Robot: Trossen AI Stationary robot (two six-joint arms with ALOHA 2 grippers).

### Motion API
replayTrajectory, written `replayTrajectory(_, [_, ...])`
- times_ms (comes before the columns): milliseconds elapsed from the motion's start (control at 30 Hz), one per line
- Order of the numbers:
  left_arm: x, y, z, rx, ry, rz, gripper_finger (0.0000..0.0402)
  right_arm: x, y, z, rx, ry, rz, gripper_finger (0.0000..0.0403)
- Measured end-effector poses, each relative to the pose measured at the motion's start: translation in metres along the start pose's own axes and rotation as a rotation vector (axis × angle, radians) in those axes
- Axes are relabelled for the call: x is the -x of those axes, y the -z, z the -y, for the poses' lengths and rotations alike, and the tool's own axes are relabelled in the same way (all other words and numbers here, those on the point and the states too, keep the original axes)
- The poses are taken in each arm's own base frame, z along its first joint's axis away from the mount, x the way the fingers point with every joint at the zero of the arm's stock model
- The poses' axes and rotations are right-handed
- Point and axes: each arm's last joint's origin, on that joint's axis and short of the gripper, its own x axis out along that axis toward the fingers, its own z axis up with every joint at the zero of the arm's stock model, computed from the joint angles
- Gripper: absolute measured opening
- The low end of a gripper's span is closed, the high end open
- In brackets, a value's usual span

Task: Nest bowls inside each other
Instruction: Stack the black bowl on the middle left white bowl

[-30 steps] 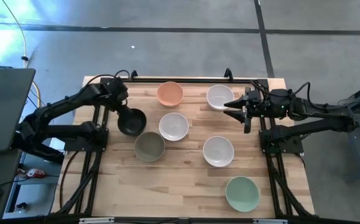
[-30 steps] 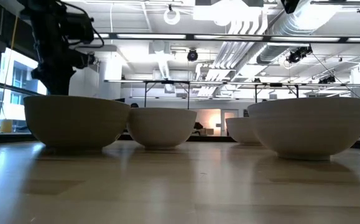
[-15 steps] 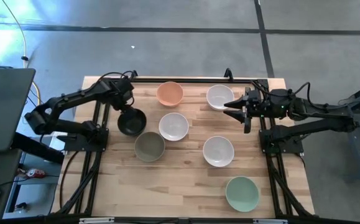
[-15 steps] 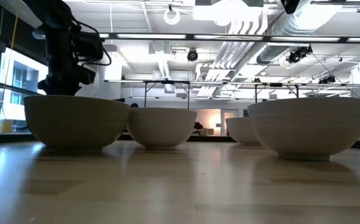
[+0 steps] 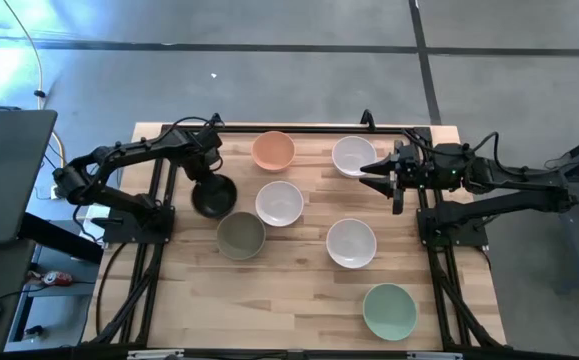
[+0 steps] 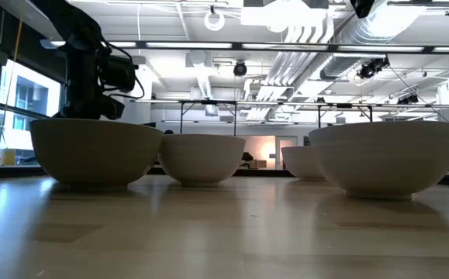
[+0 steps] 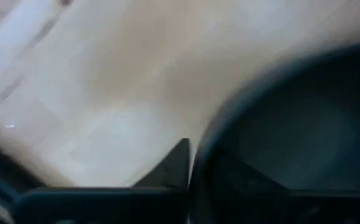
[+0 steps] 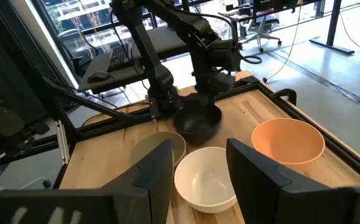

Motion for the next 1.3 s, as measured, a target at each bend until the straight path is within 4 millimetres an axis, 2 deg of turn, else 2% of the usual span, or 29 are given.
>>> replayTrajectory(267, [0.003, -0.003, 0.002, 0.027, 0.042, 0.027, 0.0003, 0.0, 0.002, 0.001, -0.019, 0.006, -0.026, 0.0142])
replayTrajectory(400, [0.017, -0.01, 0.003, 0.026, 0.039, 0.049, 0.0002, 0.0, 0.003, 0.001, -0.019, 0.008, -0.031, 0.0142])
replayTrajectory(533, [0.043, -0.024, 0.006, 0.032, 0.046, 0.112, 0.0002, 0.0, 0.003, 0.001, -0.016, 0.008, -0.032, 0.0142])
replayTrajectory(700, [0.088, -0.039, 0.009, 0.035, 0.06, 0.205, 0.0001, 0.0, 0.004, 0.001, -0.015, 0.01, -0.041, 0.0142])
replayTrajectory(867, [0.126, -0.045, 0.018, 0.052, 0.082, 0.267, 0.0, 0.0, 0.005, 0.001, -0.017, 0.013, -0.05, 0.0142])
replayTrajectory(933, [0.135, -0.044, 0.023, 0.069, 0.095, 0.276, 0.0, 0.0, 0.005, 0.001, -0.018, 0.013, -0.051, 0.0142])
replayTrajectory(1100, [0.139, -0.045, 0.045, 0.103, 0.182, 0.282, 0.0, 0.0, 0.005, 0.001, -0.014, 0.02, -0.05, 0.0142])
replayTrajectory(1300, [0.113, -0.06, 0.089, 0.074, 0.224, 0.227, 0.0, 0.0, 0.005, 0.002, -0.004, 0.023, -0.05, 0.0142])
